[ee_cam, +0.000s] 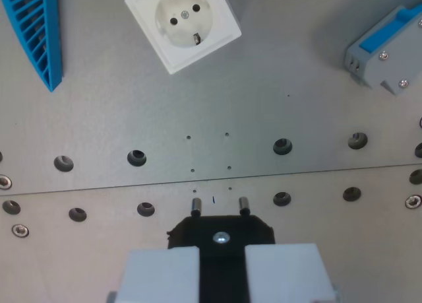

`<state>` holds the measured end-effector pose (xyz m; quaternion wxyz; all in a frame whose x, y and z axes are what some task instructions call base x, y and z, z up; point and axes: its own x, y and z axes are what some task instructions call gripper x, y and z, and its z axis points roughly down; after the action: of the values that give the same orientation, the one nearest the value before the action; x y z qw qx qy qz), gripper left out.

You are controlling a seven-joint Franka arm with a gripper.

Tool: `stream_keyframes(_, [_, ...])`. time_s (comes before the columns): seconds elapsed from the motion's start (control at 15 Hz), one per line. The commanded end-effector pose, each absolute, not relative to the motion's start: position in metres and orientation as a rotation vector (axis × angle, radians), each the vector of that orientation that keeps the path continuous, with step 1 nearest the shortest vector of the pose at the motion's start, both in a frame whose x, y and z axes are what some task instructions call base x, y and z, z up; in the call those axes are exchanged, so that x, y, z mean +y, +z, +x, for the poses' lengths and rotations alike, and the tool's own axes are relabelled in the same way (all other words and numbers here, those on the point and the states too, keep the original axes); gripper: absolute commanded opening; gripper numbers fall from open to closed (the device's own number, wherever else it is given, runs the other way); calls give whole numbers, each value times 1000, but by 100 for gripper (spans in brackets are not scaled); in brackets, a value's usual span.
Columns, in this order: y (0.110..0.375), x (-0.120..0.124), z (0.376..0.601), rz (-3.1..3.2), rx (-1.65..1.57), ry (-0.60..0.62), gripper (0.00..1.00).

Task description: Move above the white socket

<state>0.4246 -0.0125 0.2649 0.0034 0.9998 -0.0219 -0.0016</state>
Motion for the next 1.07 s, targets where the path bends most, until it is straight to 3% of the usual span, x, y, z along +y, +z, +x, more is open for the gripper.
stream_keyframes(0.07, [265,-13,425,3134,-68,-4,0])
stream_keyframes(1.07, [257,-12,428,3138,32,17,0])
